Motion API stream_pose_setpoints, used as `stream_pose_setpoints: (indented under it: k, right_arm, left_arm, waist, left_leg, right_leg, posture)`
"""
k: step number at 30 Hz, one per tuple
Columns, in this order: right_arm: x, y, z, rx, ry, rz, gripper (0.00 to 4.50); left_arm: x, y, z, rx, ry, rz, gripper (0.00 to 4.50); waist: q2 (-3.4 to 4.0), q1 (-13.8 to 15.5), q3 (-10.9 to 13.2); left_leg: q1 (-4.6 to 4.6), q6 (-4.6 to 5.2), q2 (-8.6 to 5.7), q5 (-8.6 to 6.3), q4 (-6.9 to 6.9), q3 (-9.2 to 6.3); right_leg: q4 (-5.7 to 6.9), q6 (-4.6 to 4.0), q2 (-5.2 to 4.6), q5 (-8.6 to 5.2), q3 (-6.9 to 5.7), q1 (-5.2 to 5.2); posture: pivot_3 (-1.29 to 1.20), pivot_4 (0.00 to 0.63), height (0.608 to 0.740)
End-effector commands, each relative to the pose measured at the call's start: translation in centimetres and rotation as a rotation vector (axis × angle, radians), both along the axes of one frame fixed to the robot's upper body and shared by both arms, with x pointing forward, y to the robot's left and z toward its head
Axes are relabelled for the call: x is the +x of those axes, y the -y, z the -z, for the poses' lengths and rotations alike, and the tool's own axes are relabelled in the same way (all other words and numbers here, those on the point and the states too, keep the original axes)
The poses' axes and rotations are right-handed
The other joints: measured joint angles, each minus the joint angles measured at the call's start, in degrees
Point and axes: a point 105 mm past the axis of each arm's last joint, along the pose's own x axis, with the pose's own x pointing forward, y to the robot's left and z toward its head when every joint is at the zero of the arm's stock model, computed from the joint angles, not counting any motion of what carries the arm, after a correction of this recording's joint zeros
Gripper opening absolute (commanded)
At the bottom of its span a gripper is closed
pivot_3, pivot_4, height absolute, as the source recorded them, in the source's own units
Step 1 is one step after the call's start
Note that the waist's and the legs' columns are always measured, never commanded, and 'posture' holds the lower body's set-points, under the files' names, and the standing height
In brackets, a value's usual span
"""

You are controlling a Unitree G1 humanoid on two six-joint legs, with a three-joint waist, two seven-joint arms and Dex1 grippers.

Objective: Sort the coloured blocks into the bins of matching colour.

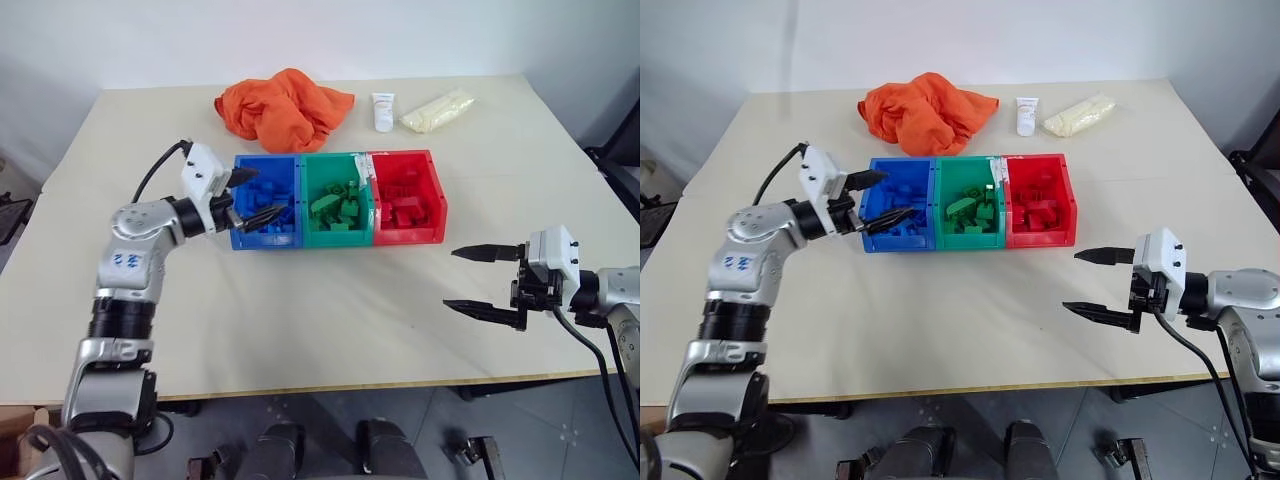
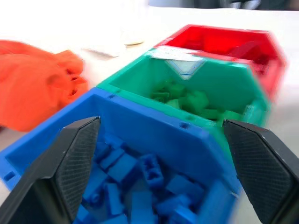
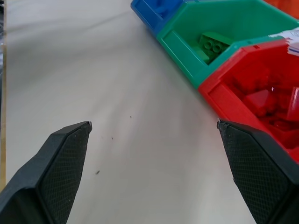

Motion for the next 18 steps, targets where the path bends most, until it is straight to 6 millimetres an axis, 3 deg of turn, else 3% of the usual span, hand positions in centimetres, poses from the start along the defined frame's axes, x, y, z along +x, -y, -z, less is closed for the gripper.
stream_pose_setpoints:
  k: [1,7,14,18]
  right_arm:
    - [0.3,0.6,-1.2,-0.025,0.054,-0.018,4.50]
    - [1.2,2.3,-1.3,-0.091,0.035,-0.052,4.50]
    - [3.2,3.5,-1.9,-0.099,0.036,-0.068,4.50]
    - [4.1,3.8,-2.3,-0.069,0.046,-0.054,4.50]
  left_arm:
    - [-3.0,-1.2,-0.7,-0.011,-0.019,0.091,4.45]
    - [-7.4,-4.7,2.5,0.081,-0.156,0.165,4.45]
    - [-8.6,-9.6,3.4,0.136,-0.146,0.061,4.45]
    - [-8.4,-9.9,2.9,0.089,-0.127,0.057,4.45]
  waist:
    - [0.01,-0.15,0.00]
    - [0.04,-0.83,-0.01]
    - [0.10,-0.77,0.01]
    - [0.12,-0.82,0.02]
  left_leg:
    - [0.00,0.00,0.00,0.00,0.01,0.01]
    - [0.03,0.00,0.02,0.00,-0.05,-0.02]
    - [0.03,0.00,0.02,-0.02,-0.07,-0.06]
    - [0.02,-0.01,0.02,-0.03,-0.07,-0.09]
  right_leg:
    - [-0.01,0.00,0.00,0.00,0.01,0.00]
    - [-0.03,-0.01,-0.01,0.00,0.06,0.03]
    - [-0.13,-0.03,-0.04,-0.01,0.09,0.07]
    - [-0.12,-0.03,-0.04,-0.01,0.07,0.06]
  posture:
    - [0.00,0.150,0.740]
    - [0.00,0.150,0.740]
    - [0.00,0.150,0.740]
    - [0.00,0.150,0.740]
